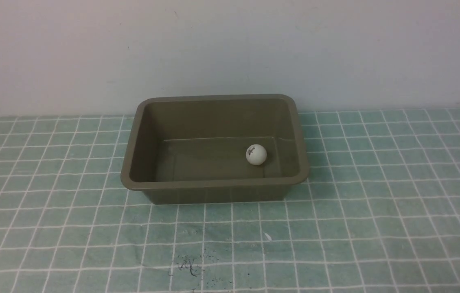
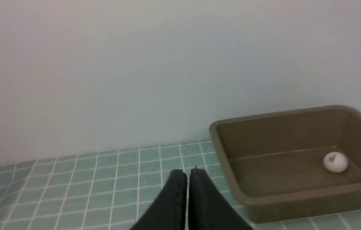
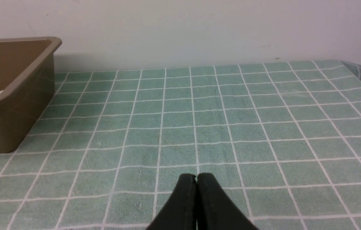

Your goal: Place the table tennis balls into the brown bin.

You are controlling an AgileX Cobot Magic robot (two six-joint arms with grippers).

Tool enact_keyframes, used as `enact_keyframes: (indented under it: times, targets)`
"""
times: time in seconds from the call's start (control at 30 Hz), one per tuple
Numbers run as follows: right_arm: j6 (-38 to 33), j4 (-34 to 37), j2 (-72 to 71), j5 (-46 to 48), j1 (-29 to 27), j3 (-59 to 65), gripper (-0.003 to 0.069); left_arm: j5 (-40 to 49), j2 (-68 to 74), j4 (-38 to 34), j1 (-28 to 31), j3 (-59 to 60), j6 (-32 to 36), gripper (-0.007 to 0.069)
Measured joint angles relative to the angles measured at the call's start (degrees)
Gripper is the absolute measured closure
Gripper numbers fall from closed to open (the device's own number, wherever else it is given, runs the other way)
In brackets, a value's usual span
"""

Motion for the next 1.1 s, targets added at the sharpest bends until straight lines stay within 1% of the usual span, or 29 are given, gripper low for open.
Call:
enact_keyframes:
  times: [0.03,0.07,0.1,0.13,0.17,0.2,0.27,0.4,1.1]
  targets:
    - [0.0,0.0,0.0,0.0,0.0,0.0,0.0672,-0.7,-0.6,0.0,0.2,1.2,-0.1,0.0629]
    - [0.0,0.0,0.0,0.0,0.0,0.0,0.0672,-5.0,-4.8,0.0,0.6,9.8,-0.1,0.0629]
    - [0.0,0.0,0.0,0.0,0.0,0.0,0.0672,-7.2,-7.6,0.1,0.7,15.1,-0.2,0.0629]
    - [0.0,0.0,0.0,0.0,0.0,0.0,0.0672,-7.6,-7.6,0.1,0.7,15.9,-0.2,0.0629]
    - [0.0,0.0,0.0,0.0,0.0,0.0,0.0672,-9.1,-10.2,0.1,0.7,21.4,-0.2,0.0629]
    - [0.0,0.0,0.0,0.0,0.0,0.0,0.0672,-9.7,-11.0,0.1,0.7,24.0,-0.4,0.0629]
    - [0.0,0.0,0.0,0.0,0.0,0.0,0.0672,-9.2,-11.4,0.1,0.7,26.6,-0.4,0.0629]
    - [0.0,0.0,0.0,0.0,0.0,0.0,0.0672,-5.8,-11.5,0.2,0.7,27.3,-0.5,0.0629]
    - [0.0,0.0,0.0,0.0,0.0,0.0,0.0672,-5.8,-11.5,0.2,0.8,27.3,-0.6,0.0629]
